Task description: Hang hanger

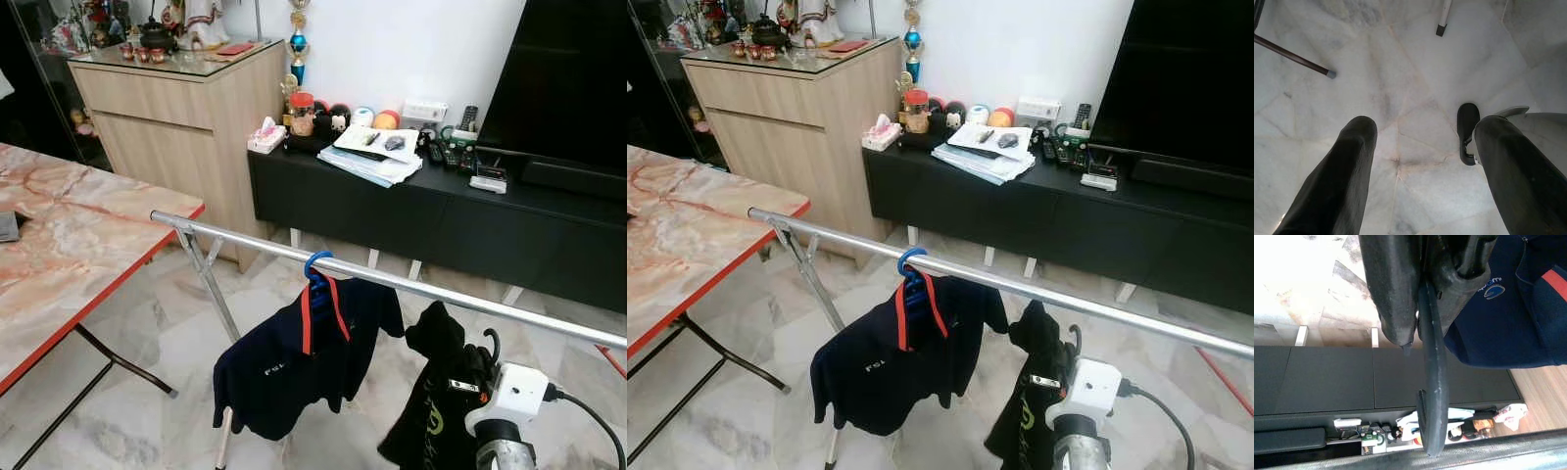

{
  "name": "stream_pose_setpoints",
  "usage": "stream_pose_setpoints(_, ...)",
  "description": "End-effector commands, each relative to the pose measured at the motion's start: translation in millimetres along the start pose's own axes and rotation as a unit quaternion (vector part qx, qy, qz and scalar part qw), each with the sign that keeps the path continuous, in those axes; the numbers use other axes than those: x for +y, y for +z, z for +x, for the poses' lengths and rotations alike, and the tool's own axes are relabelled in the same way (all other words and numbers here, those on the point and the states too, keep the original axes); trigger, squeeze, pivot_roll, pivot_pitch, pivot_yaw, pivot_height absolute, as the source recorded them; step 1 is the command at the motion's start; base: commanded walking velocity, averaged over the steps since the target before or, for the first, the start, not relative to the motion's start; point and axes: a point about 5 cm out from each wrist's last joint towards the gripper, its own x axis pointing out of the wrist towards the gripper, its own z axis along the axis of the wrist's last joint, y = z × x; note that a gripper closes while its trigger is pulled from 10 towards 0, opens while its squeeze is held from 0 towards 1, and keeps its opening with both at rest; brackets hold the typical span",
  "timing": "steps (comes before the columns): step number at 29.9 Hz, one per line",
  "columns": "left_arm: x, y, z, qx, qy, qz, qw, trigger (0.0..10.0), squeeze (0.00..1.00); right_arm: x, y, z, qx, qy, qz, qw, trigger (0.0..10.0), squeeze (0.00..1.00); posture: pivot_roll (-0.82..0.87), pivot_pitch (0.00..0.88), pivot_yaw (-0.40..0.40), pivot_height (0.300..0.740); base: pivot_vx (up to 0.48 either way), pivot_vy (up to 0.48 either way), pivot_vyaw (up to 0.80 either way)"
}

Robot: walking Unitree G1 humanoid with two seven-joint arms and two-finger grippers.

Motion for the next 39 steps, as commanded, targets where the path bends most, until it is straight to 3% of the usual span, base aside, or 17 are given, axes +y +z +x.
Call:
stream_pose_setpoints(1, -2.4, -7, -1.4, 0.011, -0.003, 0.004, 1.000, 10.0, 0.00, 1.8, 7, 7.5, -0.008, 0.002, -0.003, 1.000, 10.0, 0.00, 0.03, 0.000, 0.019, 0.740, 0.000, 0.000, 0.00)
stream_pose_setpoints(14, -3.2, -6, -0.9, 0.011, -0.005, 0.005, 1.000, 10.0, 0.00, -1.4, 8, 16.8, 0.002, -0.028, 0.015, 0.999, 10.0, 0.00, 0.04, 0.000, 0.024, 0.740, 0.000, 0.000, 0.00)
stream_pose_setpoints(24, -15.2, -7, 0.5, 0.010, -0.014, 0.010, 1.000, 10.0, 0.00, -0.3, 7, 17.6, 0.004, -0.027, 0.008, 1.000, 10.0, 0.00, 0.03, 0.000, 0.030, 0.740, 0.000, 0.000, -0.53)
stream_pose_setpoints(33, -3.9, -6, -0.9, 0.008, -0.007, 0.008, 1.000, 10.0, 0.00, 3.7, 6, 19.2, 0.004, -0.025, 0.012, 1.000, 10.0, 0.00, 0.04, 0.000, 0.031, 0.740, 0.000, 0.000, 0.00)
stream_pose_setpoints(39, -18.2, -1, 2.5, 0.002, -0.015, 0.010, 1.000, 10.0, 0.00, 5.1, 7, 20.1, 0.003, -0.024, 0.009, 1.000, 10.0, 0.00, 0.04, 0.000, 0.033, 0.740, 0.000, 0.000, 0.00)
